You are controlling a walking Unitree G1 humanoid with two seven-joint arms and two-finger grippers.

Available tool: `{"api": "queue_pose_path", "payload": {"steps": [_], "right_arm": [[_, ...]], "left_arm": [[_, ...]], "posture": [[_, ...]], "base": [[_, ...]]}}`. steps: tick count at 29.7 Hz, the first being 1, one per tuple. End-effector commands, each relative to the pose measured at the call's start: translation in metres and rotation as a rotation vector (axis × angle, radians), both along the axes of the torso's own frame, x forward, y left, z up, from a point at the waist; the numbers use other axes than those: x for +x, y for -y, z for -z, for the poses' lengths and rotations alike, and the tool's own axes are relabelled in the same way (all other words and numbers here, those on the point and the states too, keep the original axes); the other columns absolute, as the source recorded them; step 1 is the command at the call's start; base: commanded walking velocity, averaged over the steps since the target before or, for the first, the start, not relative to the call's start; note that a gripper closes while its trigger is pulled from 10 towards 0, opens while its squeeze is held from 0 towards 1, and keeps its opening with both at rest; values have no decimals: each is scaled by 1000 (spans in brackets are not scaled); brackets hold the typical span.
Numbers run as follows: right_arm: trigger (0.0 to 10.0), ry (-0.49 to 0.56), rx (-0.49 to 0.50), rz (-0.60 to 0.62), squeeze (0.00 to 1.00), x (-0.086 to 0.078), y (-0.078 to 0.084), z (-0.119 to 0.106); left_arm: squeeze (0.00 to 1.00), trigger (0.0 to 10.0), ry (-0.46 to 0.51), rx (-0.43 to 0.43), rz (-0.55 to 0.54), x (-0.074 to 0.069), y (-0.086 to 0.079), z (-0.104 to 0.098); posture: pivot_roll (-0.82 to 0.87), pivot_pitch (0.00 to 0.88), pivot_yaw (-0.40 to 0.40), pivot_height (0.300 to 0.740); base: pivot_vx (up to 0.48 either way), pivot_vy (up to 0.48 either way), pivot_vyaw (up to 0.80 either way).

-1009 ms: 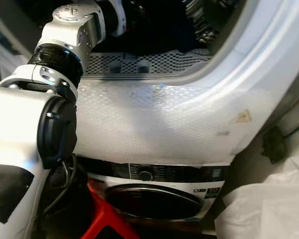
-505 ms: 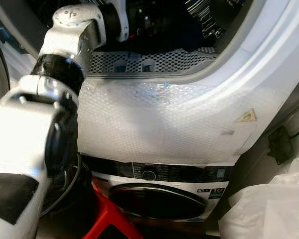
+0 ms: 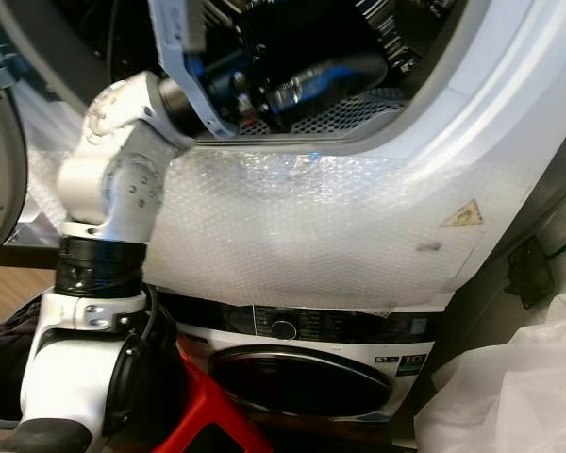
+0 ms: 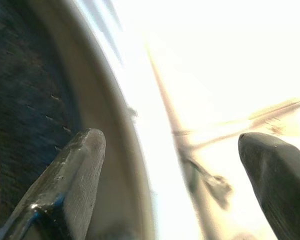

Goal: Clothes washing

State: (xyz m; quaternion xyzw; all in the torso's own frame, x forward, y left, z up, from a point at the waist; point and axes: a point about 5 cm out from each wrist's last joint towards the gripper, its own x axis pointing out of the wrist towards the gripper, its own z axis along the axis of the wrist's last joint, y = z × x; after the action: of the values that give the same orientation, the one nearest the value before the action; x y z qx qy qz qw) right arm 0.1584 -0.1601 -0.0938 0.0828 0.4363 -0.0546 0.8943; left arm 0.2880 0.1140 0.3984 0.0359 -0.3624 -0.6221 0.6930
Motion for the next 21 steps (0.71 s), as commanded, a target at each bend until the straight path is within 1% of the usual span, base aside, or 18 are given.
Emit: {"api": "queue_pose_path", "payload": {"steps": [1,3,4,7,8,9,10,11,14,15,16,17,18,20,21], "right_arm": [[10000,-77,51,-16,0,-18,-16,9],[10000,-73,55,-21,0,-16,-18,8],[10000,-71,58,-25,0,-14,-19,7],[10000,-65,68,-30,0,-11,-23,6],[10000,-60,74,-33,0,-8,-25,5],[10000,-59,76,-34,0,-8,-26,5],[10000,-59,76,-34,0,-8,-26,5],[10000,-60,77,-33,0,-7,-27,5],[10000,-64,78,-32,0,-8,-28,5],[10000,-65,78,-33,0,-8,-28,5],[10000,-65,78,-33,0,-8,-28,5],[10000,-67,78,-32,0,-8,-29,5],[10000,-70,78,-26,0,-8,-28,5],[10000,-72,77,-21,0,-8,-27,6],[10000,-73,77,-19,0,-8,-27,6]], "left_arm": [[0,10000,-7,42,30,-8,-5,3],[0,10000,-44,106,56,-18,-5,13],[0,10000,-75,156,75,-23,-6,21],[0,10000,-158,265,122,-31,-10,41],[0,10000,-215,347,141,-35,-13,59],[0,10000,-242,397,147,-38,-15,70],[0,10000,-242,397,147,-38,-15,70],[0,10000,-308,472,165,-43,-18,89],[0,10000,-387,526,166,-48,-19,106],[0,10000,-401,540,152,-48,-20,111],[0,10000,-401,540,152,-48,-20,111],[0,10000,-424,550,133,-49,-20,117],[0,10000,-550,553,58,-47,-20,146],[0,10000,-633,557,-12,-48,-18,170],[0,10000,-651,567,-46,-50,-18,180]], "posture": [[60,92,122,740],[66,88,122,740],[75,86,126,740],[79,81,132,740],[90,77,140,740],[90,77,140,740],[90,77,140,740],[99,75,142,740],[102,71,147,740],[104,69,154,740],[104,69,154,740],[106,67,157,740],[103,62,166,740],[99,59,169,740],[97,59,170,740]], "base": [[0,0,0],[0,0,0],[0,0,0],[0,0,0],[0,0,0],[0,0,0],[0,0,0],[0,0,0],[0,0,0],[0,0,0],[0,0,0],[0,0,0],[0,0,0],[0,0,0],[0,0,0]]}}
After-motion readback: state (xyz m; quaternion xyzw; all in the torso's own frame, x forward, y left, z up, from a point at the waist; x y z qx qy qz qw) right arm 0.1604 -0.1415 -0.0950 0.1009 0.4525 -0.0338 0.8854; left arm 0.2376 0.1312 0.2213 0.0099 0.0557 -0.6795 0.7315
